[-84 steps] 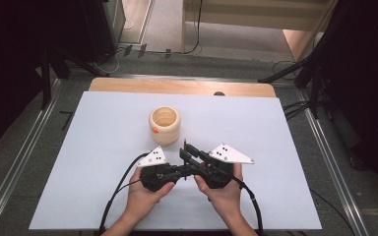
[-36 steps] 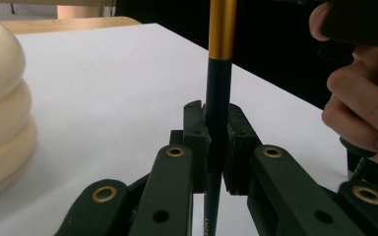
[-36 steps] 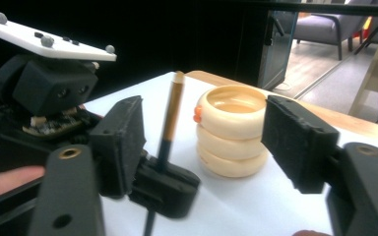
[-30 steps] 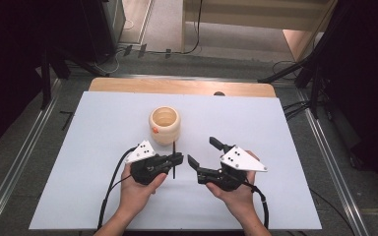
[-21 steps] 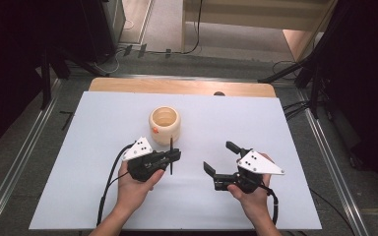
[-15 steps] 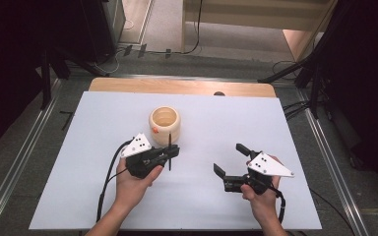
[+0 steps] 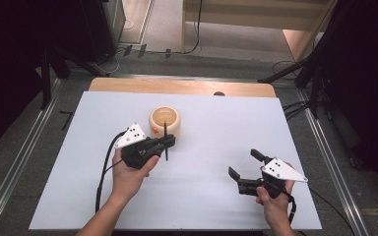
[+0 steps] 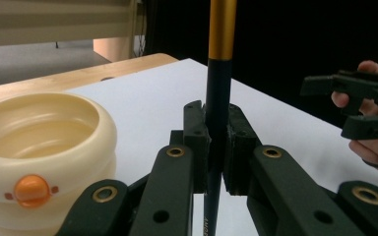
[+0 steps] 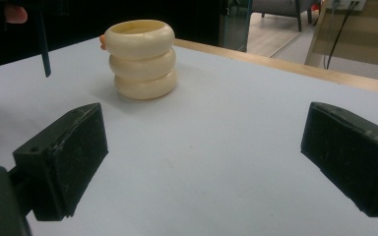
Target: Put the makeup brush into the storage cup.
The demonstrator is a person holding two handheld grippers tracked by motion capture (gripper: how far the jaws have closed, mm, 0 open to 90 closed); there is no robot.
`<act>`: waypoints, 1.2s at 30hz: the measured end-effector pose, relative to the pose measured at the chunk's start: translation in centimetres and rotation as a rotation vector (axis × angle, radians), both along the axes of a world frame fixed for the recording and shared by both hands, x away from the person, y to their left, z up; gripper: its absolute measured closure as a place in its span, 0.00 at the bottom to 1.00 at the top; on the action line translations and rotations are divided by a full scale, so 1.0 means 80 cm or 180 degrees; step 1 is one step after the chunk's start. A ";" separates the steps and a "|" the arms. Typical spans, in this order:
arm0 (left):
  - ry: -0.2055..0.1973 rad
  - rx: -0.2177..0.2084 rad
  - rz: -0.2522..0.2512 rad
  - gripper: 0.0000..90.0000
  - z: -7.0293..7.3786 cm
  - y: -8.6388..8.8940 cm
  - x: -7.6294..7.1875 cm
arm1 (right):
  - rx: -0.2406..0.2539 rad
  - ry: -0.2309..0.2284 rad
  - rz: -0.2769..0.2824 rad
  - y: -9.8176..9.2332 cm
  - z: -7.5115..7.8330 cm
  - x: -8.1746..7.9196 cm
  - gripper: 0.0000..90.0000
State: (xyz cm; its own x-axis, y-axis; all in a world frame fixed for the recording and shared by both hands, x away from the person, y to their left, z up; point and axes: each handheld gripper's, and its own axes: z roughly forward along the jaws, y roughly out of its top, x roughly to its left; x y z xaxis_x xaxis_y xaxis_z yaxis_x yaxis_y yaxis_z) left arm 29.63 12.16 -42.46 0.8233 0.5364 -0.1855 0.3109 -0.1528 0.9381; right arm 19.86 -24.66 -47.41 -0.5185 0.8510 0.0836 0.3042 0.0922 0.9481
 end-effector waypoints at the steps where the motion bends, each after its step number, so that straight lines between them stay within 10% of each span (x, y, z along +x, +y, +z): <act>1: -0.0004 -0.0002 -0.0002 0.93 0.001 0.000 0.001 | 0.0018 -0.0002 -0.0013 -0.003 -0.001 -0.001 0.05; 36: -0.0315 -0.0132 0.0364 0.93 0.032 0.012 0.058 | -0.0046 0.0087 -0.0063 -0.022 -0.028 0.001 0.05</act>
